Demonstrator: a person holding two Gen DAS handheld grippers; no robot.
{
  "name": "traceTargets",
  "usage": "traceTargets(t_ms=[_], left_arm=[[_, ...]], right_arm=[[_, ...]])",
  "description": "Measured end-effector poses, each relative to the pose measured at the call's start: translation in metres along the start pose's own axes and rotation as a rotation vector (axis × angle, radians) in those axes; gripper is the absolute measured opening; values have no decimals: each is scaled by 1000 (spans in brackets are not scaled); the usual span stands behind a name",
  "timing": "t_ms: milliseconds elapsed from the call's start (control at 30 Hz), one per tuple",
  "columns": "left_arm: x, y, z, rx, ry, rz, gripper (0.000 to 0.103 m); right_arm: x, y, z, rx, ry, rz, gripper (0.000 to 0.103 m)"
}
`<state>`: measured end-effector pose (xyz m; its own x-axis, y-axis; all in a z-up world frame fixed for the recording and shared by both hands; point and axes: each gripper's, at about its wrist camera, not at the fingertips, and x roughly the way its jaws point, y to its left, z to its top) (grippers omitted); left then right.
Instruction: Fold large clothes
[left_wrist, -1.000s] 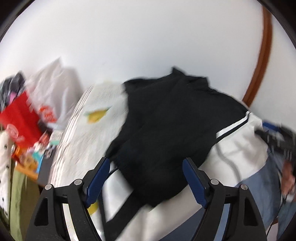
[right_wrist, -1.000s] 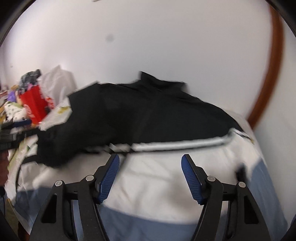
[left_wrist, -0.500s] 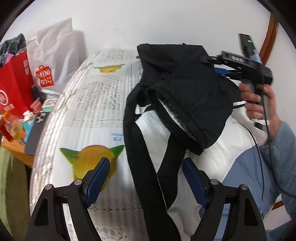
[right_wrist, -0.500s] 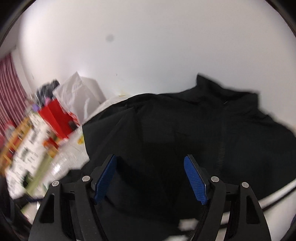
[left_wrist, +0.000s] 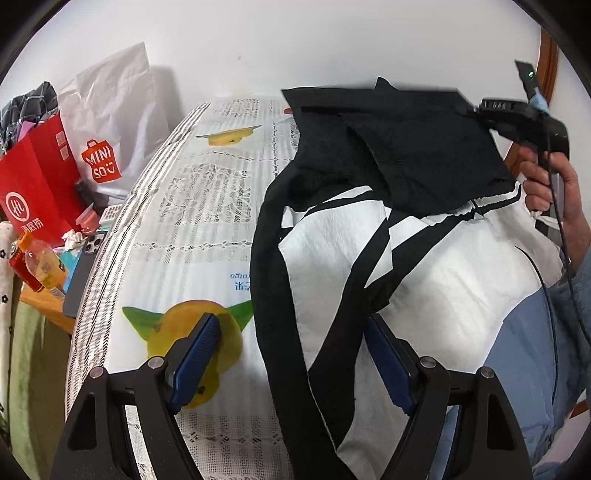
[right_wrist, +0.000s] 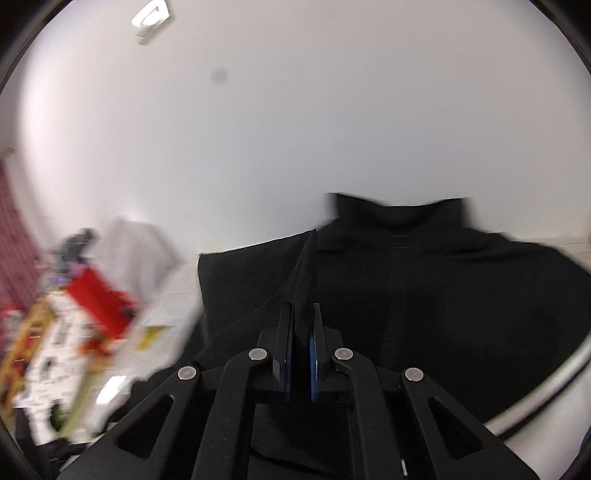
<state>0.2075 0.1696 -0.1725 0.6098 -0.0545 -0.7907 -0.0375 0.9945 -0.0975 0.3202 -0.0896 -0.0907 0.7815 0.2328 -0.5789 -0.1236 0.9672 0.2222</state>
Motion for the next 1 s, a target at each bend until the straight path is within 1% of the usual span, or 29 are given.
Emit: traceTargets(t_ms=[33,67,100,133,167,200,233,267,300,333,400,433,500,600,667,700,767,800,833,867,933,1000], left_arm=[[-1,0,0,-5,1,-3,79],[-1,2,1,-16,2,-8,79],[-2,3,2,-25,2,-12,79],[-4,4,3,-35,-1,-16,79],[-6,6,4,-43,-6,-21,79],[-8,7,5,-47,-11,-20,79],[-9,7,7,-49,-18,-12,79],[-12,8,9,-53,-30,-2,79],[-14,9,11,-55,-40,8,79],[-17,10,13,-61,-51,18,79],[-18,15,17,-82,-56,29,79],[-18,16,18,-92,-55,32,79],[-15,20,22,-110,-51,41,79],[-11,22,28,-135,-54,50,79],[-2,23,32,-152,-31,44,79],[3,24,33,-159,-16,38,79],[10,25,33,-166,8,48,79],[13,24,33,-168,16,54,79],[15,24,32,-170,23,57,79],[16,23,31,-169,24,64,79],[16,20,31,-156,22,83,79],[15,16,32,-145,22,100,79]], right_arm=[[6,-3,-2,-2,15,-51,13],[11,-5,-4,-5,38,-91,15],[15,-5,-6,-10,68,-121,27],[16,-4,-8,-13,82,-132,38],[13,0,-11,-19,78,-132,43],[7,9,-15,-41,66,-127,50],[1,22,-19,-88,63,-118,59],[-4,39,-25,-151,71,-105,63],[-7,47,-30,-186,75,-93,68],[-11,65,-39,-238,84,-67,70],[-19,88,-53,-316,125,-20,73],[-17,105,-64,-351,156,18,74],[-13,134,-85,-409,200,66,74],[-3,165,-117,-541,223,71,74],[11,178,-135,-632,241,33,74],[17,182,-141,-653,242,6,74],[24,183,-144,-652,238,-42,74],[28,182,-142,-633,239,-69,59],[31,180,-140,-617,252,-66,27],[32,177,-136,-591,268,-48,16],[20,162,-118,-547,247,0,13],[-7,144,-97,-503,183,45,12]])
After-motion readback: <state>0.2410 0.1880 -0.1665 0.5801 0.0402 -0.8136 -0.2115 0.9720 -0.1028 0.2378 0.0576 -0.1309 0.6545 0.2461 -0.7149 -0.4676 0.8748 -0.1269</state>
